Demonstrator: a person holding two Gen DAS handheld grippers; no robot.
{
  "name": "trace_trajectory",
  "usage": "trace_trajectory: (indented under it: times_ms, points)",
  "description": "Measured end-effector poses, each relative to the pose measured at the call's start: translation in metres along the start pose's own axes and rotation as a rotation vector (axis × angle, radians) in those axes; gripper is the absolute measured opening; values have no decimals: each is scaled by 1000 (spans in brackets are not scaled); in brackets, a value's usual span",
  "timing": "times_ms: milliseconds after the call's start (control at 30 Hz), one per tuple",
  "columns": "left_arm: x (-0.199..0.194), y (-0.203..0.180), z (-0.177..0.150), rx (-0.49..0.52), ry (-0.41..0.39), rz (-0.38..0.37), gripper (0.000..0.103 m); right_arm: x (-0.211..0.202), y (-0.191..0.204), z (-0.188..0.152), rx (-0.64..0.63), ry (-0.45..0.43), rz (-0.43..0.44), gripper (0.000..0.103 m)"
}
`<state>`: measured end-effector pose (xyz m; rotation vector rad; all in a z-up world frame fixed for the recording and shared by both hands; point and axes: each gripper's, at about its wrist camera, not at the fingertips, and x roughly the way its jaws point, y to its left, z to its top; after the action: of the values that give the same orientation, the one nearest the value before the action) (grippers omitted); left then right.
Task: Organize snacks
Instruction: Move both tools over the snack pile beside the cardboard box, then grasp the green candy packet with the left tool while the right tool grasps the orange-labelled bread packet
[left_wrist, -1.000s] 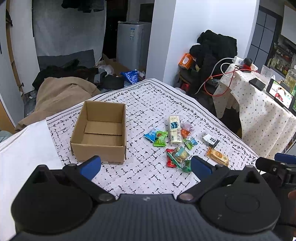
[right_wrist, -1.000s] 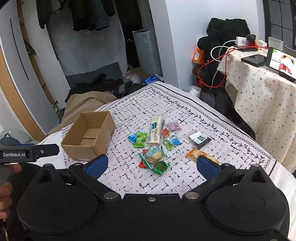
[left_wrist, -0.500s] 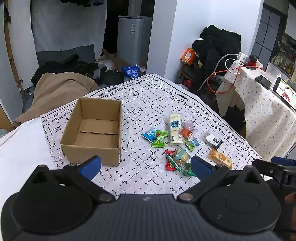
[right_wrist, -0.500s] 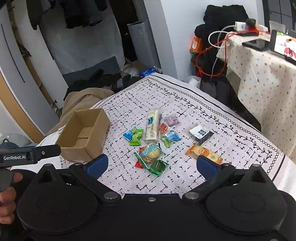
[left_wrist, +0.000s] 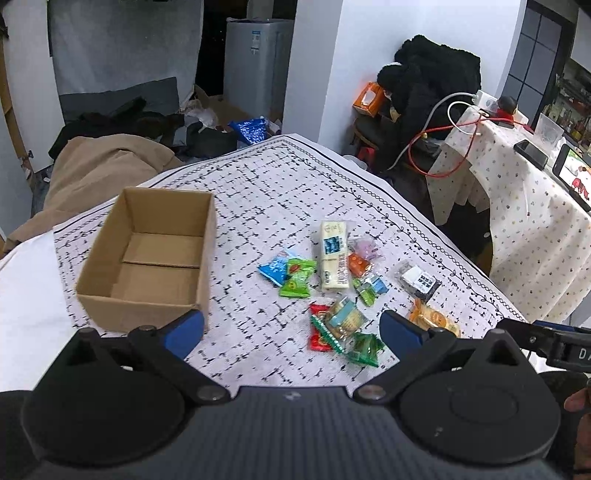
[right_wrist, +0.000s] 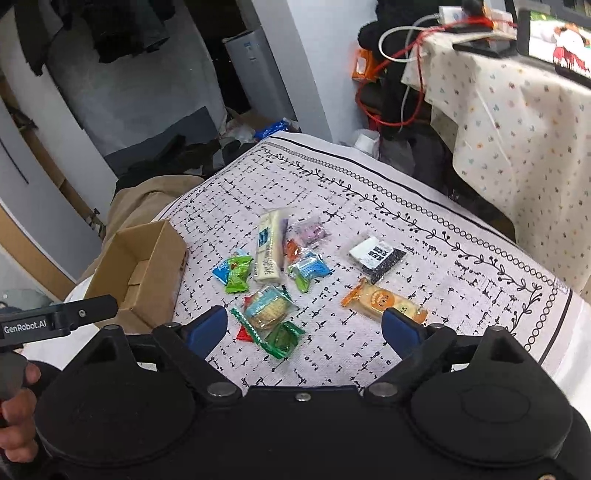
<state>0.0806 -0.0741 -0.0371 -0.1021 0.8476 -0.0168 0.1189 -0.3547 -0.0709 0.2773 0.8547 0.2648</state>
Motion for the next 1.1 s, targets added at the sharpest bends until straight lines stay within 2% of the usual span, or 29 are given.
trace_trajectory:
  times_ms: [233, 633, 700, 867, 1000, 1100]
  points:
    - [26, -19, 6, -13, 28, -27, 99, 21, -29, 7, 56, 44, -9, 77]
    - [87, -40, -1, -39, 167, -24, 90, 64, -65, 9, 117, 130, 11, 76]
    - [97, -43, -3, -42, 187, -20, 87, 71, -70, 10, 126, 141, 18, 76]
    - [122, -51, -6, -45, 248, -21, 67, 87, -78, 13, 133, 161, 27, 73]
    - [138, -58, -9, -35, 277, -28, 62, 100, -83, 12, 134, 188, 29, 67]
    - [150, -61, -11, -37, 302, -29, 55, 110, -86, 11, 130, 206, 38, 66]
